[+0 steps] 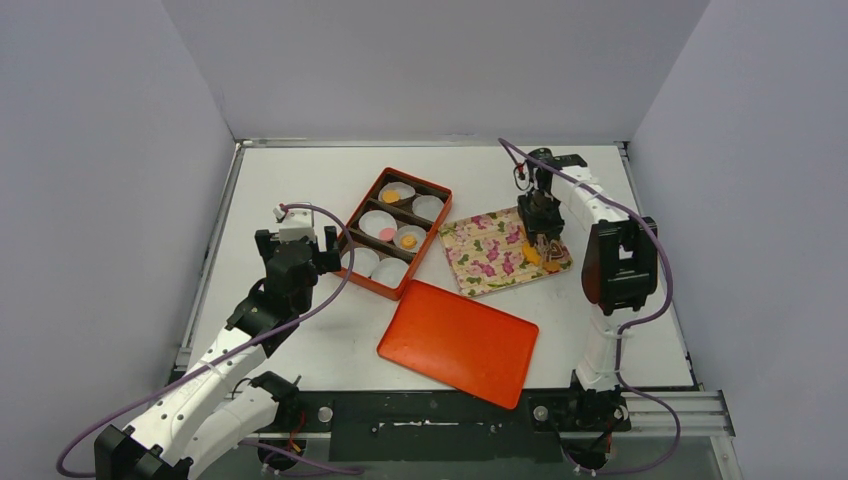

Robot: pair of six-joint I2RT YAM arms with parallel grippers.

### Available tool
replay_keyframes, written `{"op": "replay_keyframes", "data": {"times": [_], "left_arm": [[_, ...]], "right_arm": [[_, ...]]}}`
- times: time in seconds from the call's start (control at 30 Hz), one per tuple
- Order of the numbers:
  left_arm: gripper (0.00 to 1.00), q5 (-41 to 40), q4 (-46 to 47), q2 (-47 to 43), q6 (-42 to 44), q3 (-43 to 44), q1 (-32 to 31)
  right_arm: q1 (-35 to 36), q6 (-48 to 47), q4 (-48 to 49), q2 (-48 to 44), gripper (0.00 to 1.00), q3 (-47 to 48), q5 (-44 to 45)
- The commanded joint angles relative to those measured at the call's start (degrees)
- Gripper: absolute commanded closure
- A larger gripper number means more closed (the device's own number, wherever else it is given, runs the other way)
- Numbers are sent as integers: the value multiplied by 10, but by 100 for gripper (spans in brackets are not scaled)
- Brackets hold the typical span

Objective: Pack the cookies

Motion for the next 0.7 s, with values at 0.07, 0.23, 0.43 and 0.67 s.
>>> {"op": "replay_keyframes", "data": {"times": [0.07,0.23,0.43,0.67], "left_arm": [[7,2,32,-3,6,0,-3],[7,4,32,-4,6,0,-3],[7,3,32,-6,6,0,-3],[7,3,31,-7,6,0,-3]], "right_arm": [[37,4,-23,-64,78,37,8],[86,16,-42,-61,78,78,9],[154,25,-78,-23,78,176,31],[218,32,-103,29,78,278,33]]}}
